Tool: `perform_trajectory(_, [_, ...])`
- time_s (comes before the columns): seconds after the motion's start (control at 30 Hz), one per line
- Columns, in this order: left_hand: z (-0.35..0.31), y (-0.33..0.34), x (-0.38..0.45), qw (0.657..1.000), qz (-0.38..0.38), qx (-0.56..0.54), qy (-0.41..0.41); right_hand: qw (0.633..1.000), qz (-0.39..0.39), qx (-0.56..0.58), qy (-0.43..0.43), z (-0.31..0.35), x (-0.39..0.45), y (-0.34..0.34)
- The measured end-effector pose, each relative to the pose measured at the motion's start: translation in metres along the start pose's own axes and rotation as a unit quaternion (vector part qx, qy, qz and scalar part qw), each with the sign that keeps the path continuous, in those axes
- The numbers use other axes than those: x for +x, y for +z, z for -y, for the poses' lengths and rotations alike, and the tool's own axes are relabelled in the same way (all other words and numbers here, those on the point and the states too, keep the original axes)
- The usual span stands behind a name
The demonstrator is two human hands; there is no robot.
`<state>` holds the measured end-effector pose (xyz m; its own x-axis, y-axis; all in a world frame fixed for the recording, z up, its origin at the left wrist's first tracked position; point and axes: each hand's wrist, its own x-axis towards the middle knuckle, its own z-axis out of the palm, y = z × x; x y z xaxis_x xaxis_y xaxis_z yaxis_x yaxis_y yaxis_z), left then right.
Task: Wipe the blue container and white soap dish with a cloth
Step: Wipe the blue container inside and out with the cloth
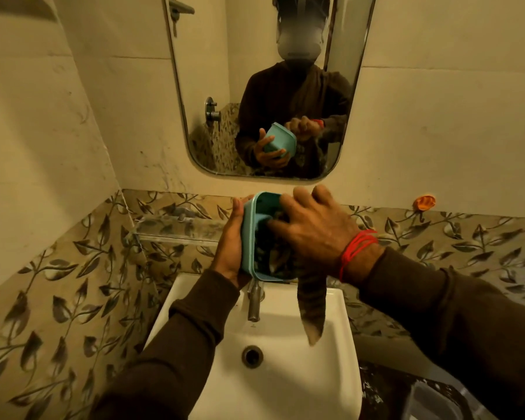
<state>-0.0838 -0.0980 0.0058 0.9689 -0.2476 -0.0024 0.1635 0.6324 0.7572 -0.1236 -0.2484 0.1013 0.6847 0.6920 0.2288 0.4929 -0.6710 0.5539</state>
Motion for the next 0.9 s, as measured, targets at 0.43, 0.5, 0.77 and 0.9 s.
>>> perform_trajectory(0.43, [-0.016, 0.02, -0.004, 0.983, -0.038, 0.123, 0.134, 0.997, 0.028, 0.058, 0.038, 0.033, -0.005, 0.02])
perform_trajectory(0.5, [-0.018, 0.02, -0.005, 0.983, -0.034, 0.123, 0.133, 0.995, 0.049, 0.085, 0.018, 0.03, -0.002, 0.017])
perform_trajectory(0.77, [-0.001, 0.007, -0.006, 0.975, -0.001, 0.171, 0.139, 0.944, 0.238, 0.223, -0.042, 0.008, -0.003, 0.009])
perform_trajectory(0.9, [0.006, -0.004, -0.002, 0.989, 0.008, 0.104, 0.104, 0.89, 0.322, 0.317, -0.06, -0.008, -0.004, 0.001])
